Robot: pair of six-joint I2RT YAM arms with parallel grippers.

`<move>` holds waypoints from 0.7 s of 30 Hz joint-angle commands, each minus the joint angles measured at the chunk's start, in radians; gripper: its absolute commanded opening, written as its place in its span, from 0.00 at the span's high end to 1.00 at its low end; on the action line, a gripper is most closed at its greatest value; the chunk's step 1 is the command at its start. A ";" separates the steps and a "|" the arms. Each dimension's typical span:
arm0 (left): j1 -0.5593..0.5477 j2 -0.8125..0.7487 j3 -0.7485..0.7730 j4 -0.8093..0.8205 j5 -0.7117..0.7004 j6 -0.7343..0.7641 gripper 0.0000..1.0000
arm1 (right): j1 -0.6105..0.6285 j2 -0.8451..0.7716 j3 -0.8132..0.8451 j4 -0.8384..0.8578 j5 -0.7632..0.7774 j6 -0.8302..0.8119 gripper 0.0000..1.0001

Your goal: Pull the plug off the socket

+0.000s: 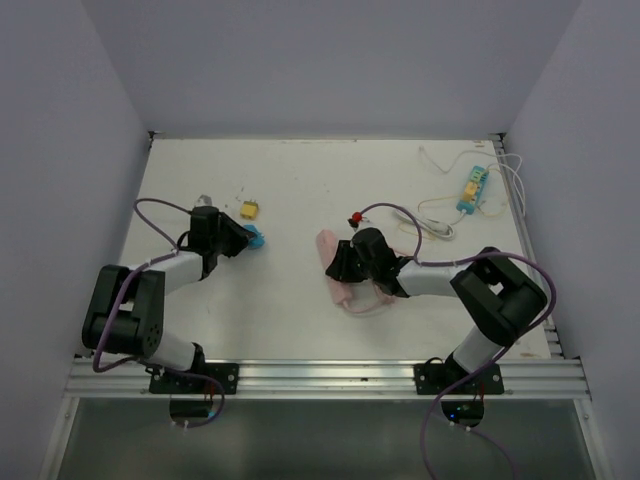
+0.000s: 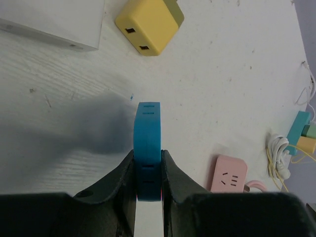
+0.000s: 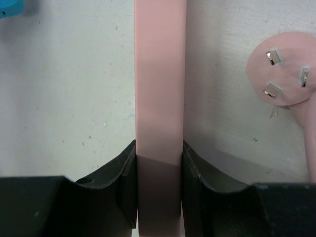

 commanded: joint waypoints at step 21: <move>0.097 -0.170 0.087 -0.255 -0.027 0.215 0.14 | 0.002 -0.151 0.069 -0.300 0.002 -0.141 0.45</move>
